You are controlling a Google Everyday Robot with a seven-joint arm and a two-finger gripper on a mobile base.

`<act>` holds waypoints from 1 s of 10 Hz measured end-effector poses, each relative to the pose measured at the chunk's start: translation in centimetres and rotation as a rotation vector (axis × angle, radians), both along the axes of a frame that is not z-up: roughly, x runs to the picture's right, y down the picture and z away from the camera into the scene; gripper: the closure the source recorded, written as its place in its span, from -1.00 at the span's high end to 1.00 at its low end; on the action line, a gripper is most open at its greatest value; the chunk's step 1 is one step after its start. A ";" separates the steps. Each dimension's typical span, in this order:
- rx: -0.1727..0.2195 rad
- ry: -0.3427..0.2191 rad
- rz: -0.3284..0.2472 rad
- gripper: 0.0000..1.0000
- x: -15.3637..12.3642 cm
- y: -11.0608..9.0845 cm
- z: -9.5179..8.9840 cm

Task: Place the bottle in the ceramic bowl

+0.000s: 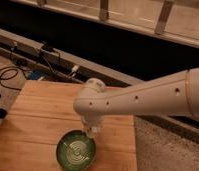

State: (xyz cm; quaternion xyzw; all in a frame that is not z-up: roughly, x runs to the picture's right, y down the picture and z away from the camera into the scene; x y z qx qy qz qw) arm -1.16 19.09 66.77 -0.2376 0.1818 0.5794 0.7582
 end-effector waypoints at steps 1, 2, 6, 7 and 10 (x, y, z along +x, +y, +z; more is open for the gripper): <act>-0.005 0.001 -0.007 -1.00 0.7 0.7 -0.3; -0.006 0.001 -0.011 -1.00 1.0 1.0 -0.4; -0.016 -0.003 -0.026 -1.00 0.8 1.0 -0.2; -0.028 -0.014 -0.047 -1.00 0.2 1.2 -0.1; -0.110 -0.085 -0.189 -1.00 -5.3 3.8 1.2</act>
